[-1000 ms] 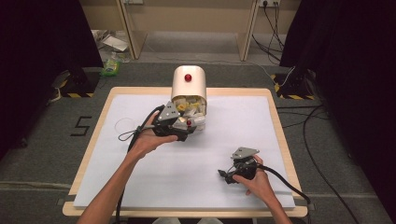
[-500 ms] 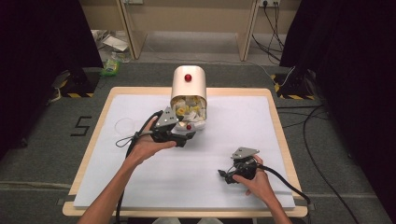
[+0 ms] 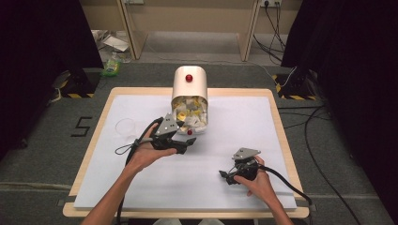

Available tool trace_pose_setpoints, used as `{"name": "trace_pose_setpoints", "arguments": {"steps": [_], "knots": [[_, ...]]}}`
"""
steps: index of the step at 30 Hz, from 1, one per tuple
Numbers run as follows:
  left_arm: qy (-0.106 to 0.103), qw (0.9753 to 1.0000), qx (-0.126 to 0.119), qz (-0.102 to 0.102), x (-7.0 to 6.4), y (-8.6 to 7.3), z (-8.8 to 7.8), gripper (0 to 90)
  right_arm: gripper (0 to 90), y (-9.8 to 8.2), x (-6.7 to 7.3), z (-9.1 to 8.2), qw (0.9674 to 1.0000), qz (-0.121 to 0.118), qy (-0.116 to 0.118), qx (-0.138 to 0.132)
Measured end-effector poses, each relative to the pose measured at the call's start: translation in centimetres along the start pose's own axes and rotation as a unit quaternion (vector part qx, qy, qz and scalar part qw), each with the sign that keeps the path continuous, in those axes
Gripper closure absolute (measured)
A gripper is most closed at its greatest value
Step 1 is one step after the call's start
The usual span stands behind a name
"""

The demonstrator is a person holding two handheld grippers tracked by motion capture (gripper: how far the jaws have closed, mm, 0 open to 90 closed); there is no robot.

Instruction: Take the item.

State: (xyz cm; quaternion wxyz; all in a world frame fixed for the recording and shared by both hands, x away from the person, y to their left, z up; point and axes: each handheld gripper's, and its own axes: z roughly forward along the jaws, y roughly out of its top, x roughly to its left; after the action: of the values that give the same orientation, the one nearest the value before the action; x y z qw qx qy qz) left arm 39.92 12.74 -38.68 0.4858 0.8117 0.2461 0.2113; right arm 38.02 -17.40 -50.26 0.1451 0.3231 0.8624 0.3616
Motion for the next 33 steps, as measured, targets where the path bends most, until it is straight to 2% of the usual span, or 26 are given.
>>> {"name": "trace_pose_setpoints", "arguments": {"steps": [17,33], "knots": [[0.003,0.9999,0.006,0.009,-0.79,-0.6,-0.38,26.7,9.8,0.0,0.0,0.0,1.0,0.0,-0.001,0.0],[-0.001,1.0,0.006,0.002,-0.82,-0.73,-0.58,26.4,9.8,0.0,0.0,0.0,1.0,-0.001,0.0,0.0]]}}
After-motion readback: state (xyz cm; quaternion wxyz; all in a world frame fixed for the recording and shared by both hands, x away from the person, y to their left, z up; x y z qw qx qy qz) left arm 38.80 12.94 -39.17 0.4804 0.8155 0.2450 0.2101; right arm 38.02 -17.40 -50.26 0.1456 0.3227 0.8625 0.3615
